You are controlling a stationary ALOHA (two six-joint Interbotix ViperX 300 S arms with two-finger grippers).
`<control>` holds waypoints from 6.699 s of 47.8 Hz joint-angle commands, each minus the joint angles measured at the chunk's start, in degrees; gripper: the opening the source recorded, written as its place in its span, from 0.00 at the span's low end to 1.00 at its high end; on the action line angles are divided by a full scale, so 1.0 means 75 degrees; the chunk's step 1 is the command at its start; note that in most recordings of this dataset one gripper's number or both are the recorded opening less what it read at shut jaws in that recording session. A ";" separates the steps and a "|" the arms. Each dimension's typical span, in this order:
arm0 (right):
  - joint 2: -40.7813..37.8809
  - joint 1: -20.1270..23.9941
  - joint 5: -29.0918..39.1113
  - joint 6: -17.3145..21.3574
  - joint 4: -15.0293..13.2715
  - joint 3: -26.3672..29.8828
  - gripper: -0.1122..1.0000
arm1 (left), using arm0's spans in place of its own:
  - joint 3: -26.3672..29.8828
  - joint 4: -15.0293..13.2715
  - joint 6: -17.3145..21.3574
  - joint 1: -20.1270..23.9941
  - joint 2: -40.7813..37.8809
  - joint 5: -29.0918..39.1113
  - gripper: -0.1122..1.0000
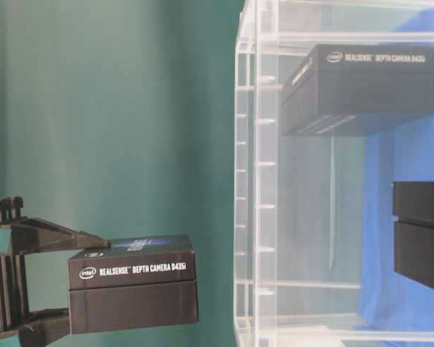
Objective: Take the box out of the case with the left arm.
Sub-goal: 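Lift the left box up out of the case with the left gripper, then carry the box forward and lower it left of the middle box, then open the left gripper, release the box, and withdraw left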
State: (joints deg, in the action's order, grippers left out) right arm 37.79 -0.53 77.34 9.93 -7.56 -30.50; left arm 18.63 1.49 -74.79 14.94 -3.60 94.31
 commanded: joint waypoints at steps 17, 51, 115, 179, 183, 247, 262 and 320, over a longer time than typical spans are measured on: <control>0.0012 0.0000 -0.0035 0.0012 -0.0012 0.0082 0.12 | 0.0176 0.0012 0.0000 -0.0012 0.0305 -0.0012 0.64; 0.0012 0.0000 -0.0023 0.0012 -0.0012 0.0082 0.12 | 0.0164 0.0012 0.0012 0.0047 0.0316 -0.0012 0.64; -0.0070 0.0000 -0.0059 -0.0012 -0.0012 0.0094 0.12 | -0.0270 0.0164 -0.4043 -0.3891 0.0363 0.0141 0.64; -0.0094 0.0000 -0.0070 -0.0023 -0.0047 0.0082 0.12 | -0.5215 0.0129 -0.4313 -0.4055 0.0223 -0.4746 0.64; -0.0117 0.0000 -0.0070 -0.0023 -0.0047 0.0082 0.12 | -0.5262 0.0129 -0.4313 -0.4055 0.0223 -0.4887 0.64; -0.0164 0.0000 -0.0070 -0.0012 -0.0035 0.0094 0.12 | -0.5250 0.0059 -0.4148 -0.4020 0.0363 -0.5309 0.96; -0.0152 0.0000 -0.0059 -0.0012 -0.0035 0.0094 0.12 | -0.4664 0.0035 -0.4160 -0.3949 0.1113 -0.4711 0.95; -0.0164 0.0000 -0.0082 -0.0023 -0.0035 0.0082 0.12 | -0.4406 0.0117 -0.3844 -0.4078 0.2895 -0.2238 0.95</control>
State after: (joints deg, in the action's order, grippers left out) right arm 36.56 -0.44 77.08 9.76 -7.73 -30.50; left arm -13.71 2.37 -103.71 -15.29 15.03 77.17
